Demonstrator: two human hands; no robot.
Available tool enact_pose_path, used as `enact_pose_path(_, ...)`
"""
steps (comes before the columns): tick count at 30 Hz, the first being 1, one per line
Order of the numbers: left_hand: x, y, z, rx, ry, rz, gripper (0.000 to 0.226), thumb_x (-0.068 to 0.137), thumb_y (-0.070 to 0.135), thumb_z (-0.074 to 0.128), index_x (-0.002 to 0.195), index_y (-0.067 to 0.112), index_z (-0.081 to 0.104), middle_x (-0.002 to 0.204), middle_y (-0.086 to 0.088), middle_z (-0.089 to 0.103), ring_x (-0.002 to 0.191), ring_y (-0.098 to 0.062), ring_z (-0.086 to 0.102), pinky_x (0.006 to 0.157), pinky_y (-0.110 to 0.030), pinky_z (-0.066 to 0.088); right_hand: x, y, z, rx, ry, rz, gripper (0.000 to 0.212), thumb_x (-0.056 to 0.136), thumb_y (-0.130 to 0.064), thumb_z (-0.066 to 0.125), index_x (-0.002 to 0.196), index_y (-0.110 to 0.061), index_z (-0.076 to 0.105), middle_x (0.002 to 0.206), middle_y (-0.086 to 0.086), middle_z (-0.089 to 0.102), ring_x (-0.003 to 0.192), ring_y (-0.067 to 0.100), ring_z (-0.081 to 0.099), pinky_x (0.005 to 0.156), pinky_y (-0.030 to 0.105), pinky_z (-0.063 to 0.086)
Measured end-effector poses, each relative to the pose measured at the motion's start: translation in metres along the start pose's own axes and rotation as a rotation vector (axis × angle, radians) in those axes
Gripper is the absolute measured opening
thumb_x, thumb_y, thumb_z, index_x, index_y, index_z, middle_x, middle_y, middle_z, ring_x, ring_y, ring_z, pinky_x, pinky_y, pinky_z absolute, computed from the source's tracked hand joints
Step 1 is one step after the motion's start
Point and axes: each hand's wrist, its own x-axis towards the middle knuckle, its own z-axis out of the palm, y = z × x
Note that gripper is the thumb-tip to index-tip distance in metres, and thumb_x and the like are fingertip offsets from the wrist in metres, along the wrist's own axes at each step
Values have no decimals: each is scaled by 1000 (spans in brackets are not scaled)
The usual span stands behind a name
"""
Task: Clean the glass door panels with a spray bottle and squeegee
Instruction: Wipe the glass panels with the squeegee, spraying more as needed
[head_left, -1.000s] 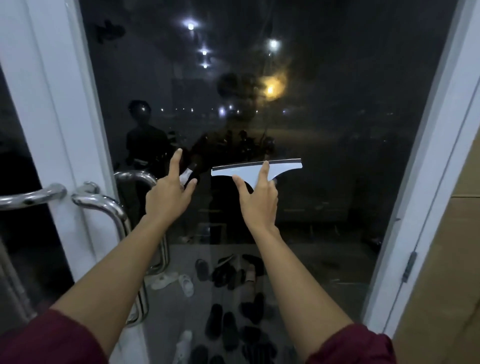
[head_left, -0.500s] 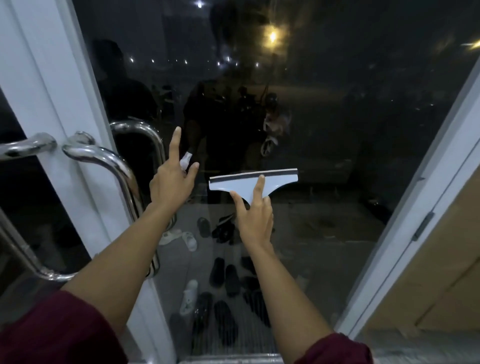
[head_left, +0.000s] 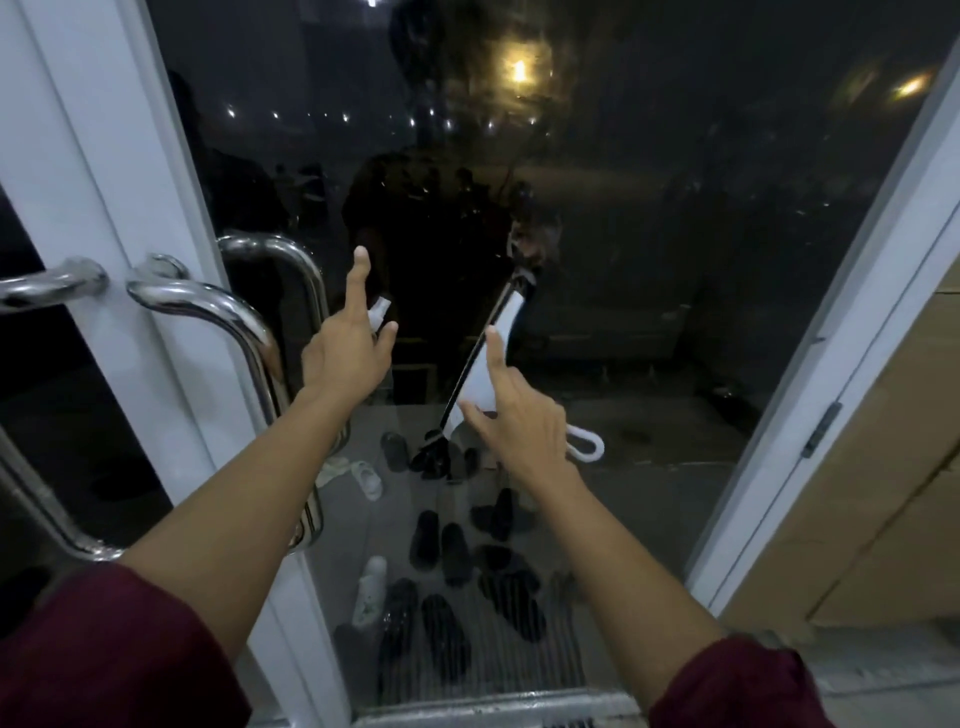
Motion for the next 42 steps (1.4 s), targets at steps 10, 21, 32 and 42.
enact_pose_path(10, -14, 34, 9, 94, -5, 194, 81, 100, 41, 51, 158, 33, -5, 117, -5, 70, 82, -29, 70, 57, -42, 56, 48, 5, -20, -399, -54, -203, 83, 91, -37, 56, 156, -32, 4, 89, 2, 61, 62, 24, 58, 63, 36, 30)
enact_pose_path(21, -11, 129, 42, 237, -60, 373, 77, 100, 43, 50, 160, 31, 3, 83, -4, 64, 52, -21, 58, 43, -34, 48, 45, 123, -65, -379, -77, -116, 90, 91, -45, 55, 147, -44, -14, 91, 2, 57, 70, 22, 56, 67, 37, 37)
enact_pose_path(32, -23, 204, 108, 349, -117, 426, 78, 100, 47, 49, 160, 27, 2, 77, -5, 62, 44, -18, 51, 39, -29, 44, 29, 245, -101, -280, -3, 91, 88, 88, -46, 57, 154, -39, -2, 76, -1, 48, 60, 20, 48, 59, 34, 32)
enact_pose_path(42, -21, 210, 117, 347, -151, 377, 79, 100, 40, 54, 160, 25, 6, 75, -6, 60, 45, -22, 52, 39, -31, 43, 22, 270, -110, 591, 235, 451, 92, 89, -57, 58, 155, -29, 1, 128, -12, 51, 115, 7, 50, 95, 20, 39)
